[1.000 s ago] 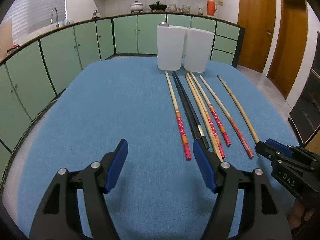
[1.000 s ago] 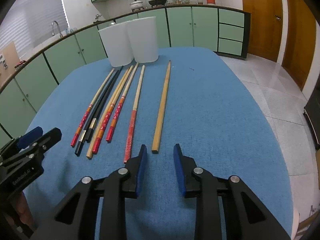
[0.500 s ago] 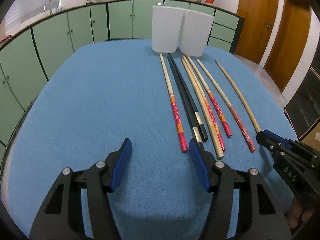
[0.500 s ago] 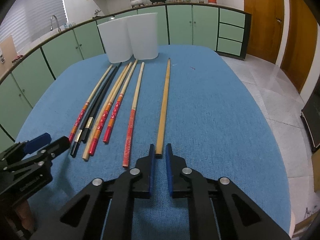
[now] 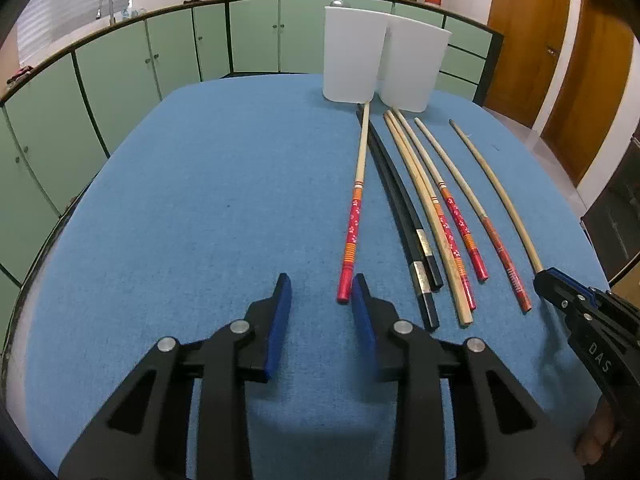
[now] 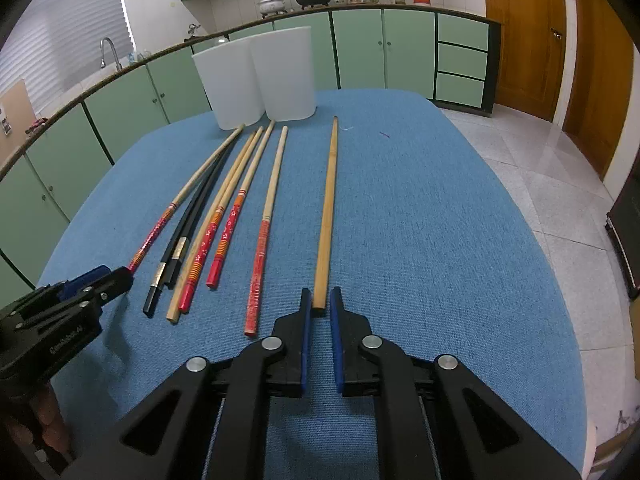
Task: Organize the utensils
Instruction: 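Grasp a red-patterned chopstick with the left tool while the right tool grasps a wooden chopstick, then lift both chopsticks upright and lower them into the utensil holder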
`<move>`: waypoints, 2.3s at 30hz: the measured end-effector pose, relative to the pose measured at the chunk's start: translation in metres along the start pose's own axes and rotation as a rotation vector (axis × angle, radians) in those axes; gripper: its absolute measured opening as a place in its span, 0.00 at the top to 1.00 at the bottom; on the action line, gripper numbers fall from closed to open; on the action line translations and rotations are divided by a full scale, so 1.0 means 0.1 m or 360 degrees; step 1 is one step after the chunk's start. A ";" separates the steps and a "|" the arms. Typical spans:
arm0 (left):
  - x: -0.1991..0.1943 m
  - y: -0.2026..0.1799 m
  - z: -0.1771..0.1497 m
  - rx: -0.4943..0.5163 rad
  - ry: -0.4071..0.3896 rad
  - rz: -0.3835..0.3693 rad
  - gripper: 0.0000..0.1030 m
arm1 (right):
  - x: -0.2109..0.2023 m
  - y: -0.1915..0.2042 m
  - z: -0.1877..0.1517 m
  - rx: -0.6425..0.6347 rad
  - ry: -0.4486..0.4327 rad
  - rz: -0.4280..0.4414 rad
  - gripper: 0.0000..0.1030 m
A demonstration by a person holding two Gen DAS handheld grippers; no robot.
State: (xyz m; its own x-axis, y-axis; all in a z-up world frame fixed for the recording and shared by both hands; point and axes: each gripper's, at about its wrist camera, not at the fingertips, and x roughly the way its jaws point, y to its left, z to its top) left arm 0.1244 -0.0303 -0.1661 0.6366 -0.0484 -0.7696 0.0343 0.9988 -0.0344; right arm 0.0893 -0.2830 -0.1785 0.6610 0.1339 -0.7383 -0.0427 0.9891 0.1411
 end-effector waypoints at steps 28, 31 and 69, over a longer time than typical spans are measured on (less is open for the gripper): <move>-0.65 0.02 0.28 0.0058 -0.0279 -0.0031 0.95 | -0.45 -0.08 0.24 -0.0067 -0.0185 -0.0038 0.93; -0.85 0.05 0.41 0.0053 -0.0374 -0.0038 0.95 | -0.64 -0.11 0.38 -0.0099 -0.0260 -0.0045 0.93; -1.51 -0.04 1.93 0.0004 -0.0799 -0.0257 0.95 | -1.44 -0.07 2.18 -0.0223 -0.0636 0.0246 0.94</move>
State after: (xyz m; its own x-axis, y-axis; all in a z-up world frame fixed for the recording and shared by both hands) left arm 0.1765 -0.0280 0.0731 0.9137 -0.1984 -0.3546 0.1639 0.9785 -0.1252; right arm 0.1578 -0.3224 0.0706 0.8752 0.2734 -0.3991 -0.2463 0.9619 0.1186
